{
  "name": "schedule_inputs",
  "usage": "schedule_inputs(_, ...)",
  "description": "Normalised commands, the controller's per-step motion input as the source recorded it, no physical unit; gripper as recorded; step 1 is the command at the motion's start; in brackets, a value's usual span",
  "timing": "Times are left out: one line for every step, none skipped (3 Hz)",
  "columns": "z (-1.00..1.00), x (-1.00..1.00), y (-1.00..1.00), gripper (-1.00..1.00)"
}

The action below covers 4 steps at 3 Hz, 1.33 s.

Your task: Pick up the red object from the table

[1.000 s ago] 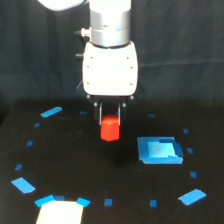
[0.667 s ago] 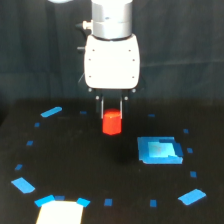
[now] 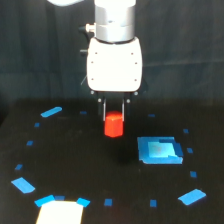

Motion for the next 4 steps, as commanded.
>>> schedule_inputs(-0.17, 0.06, -0.28, -1.0)
schedule_inputs(-0.15, -0.08, 0.26, -1.0)
schedule_inputs(0.24, -0.2, -0.29, -1.0)
schedule_inputs(-0.23, -0.05, -0.04, -0.87)
